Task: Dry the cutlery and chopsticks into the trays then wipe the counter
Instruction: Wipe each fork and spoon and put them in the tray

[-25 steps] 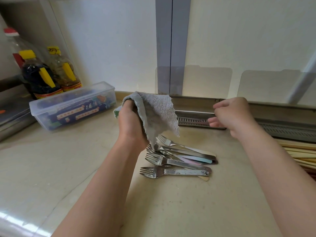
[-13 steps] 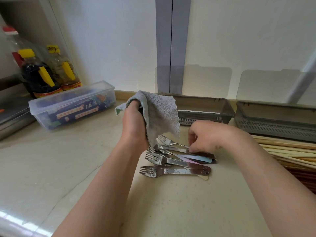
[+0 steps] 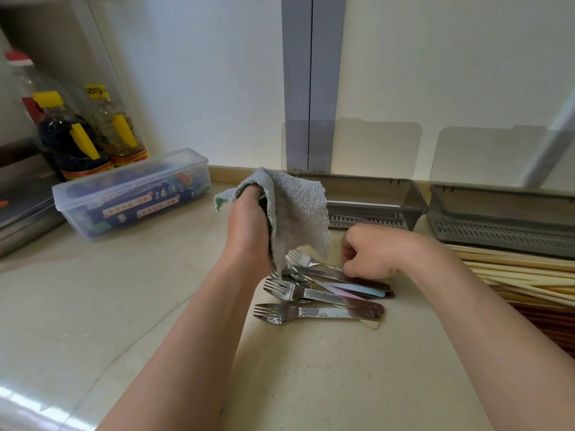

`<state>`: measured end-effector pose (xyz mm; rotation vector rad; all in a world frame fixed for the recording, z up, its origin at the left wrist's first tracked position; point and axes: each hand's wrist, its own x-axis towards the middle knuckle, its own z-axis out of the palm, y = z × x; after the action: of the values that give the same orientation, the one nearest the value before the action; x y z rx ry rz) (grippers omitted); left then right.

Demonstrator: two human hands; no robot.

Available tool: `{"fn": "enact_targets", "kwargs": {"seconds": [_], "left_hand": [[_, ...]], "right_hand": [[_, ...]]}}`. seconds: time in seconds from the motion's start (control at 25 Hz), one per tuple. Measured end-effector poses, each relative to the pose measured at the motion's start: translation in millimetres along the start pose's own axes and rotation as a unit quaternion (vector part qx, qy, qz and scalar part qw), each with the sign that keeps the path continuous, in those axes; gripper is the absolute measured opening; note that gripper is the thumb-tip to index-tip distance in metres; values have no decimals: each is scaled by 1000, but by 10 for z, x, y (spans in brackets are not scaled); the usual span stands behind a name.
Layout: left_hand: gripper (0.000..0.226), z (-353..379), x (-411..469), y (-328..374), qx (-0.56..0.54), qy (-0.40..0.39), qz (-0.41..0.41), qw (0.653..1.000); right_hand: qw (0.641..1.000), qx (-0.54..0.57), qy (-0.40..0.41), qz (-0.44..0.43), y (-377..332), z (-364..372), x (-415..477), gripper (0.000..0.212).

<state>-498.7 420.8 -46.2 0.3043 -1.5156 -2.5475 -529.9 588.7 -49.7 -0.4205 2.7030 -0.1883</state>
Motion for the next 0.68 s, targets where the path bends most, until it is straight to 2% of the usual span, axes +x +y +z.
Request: {"fn": "enact_targets", "kwargs": {"seconds": [0.2,0.32,0.48,0.68], "left_hand": [[33,-12,31,-43,11,-11,10,1000],[32,-15,48,-64,11,-13,21,1000],[29,-23,67,-71,6,-13,12,1000],[34,-57,115,-90,2,-12,15,1000]], "right_hand": [[999,-39,-29,-15,-8,-9,-8,15],[999,-27,-12,-31,43,-75,-38,19],[987,94,115,-56,171,-361,-266,11],[941,198,255,-97,298,-686,-688,24]]}}
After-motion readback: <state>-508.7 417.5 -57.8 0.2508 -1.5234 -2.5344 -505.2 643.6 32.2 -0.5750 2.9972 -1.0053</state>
